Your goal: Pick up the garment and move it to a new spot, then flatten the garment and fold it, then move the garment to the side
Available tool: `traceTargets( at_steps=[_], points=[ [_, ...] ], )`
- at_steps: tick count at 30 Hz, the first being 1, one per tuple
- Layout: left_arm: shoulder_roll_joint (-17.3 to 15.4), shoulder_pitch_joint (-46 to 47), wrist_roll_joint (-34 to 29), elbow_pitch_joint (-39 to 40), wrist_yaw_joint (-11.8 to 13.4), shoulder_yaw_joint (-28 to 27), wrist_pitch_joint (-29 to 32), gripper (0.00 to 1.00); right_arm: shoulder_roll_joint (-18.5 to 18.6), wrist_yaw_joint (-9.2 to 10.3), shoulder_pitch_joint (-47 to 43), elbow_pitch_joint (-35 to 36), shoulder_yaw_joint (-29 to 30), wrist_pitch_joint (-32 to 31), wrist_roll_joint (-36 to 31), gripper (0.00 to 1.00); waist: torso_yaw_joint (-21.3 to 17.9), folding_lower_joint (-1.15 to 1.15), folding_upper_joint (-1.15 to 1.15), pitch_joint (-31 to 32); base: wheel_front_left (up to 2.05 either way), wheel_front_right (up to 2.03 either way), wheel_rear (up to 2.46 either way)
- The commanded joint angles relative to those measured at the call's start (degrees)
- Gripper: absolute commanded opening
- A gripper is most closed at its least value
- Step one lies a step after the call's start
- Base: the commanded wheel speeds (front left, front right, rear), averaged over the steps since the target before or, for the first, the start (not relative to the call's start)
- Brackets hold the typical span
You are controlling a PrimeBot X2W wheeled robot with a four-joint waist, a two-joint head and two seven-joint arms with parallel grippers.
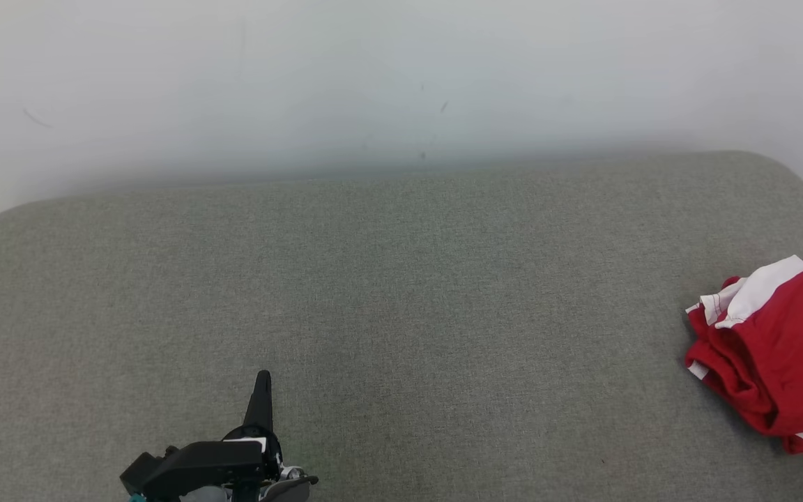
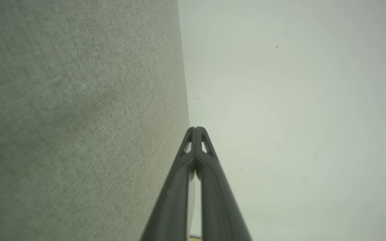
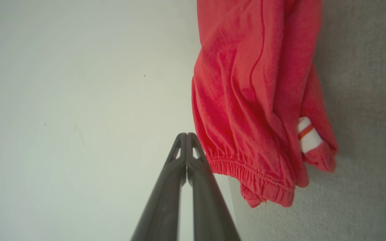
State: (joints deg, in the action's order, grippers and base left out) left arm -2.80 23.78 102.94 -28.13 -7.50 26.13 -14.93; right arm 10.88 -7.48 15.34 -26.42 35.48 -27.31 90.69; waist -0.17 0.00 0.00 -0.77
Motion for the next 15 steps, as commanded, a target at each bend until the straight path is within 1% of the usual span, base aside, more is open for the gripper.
traceTargets(
  at_steps=[1,15],
  points=[
    [0.0,0.2,0.3,-0.2,-0.2,0.0,-0.2,0.0,-0.2,-0.02,0.1,-0.1,0.1,-0.4,-0.3,0.0,0.0,0.0,0.0,0.0,0.0,0.0,0.0],
    [0.0,0.2,0.3,-0.2,-0.2,0.0,-0.2,0.0,-0.3,-0.02,0.2,-0.1,0.3,-0.4,-0.4,0.0,0.0,0.0,0.0,0.0,0.0,0.0,0.0]
  ],
)
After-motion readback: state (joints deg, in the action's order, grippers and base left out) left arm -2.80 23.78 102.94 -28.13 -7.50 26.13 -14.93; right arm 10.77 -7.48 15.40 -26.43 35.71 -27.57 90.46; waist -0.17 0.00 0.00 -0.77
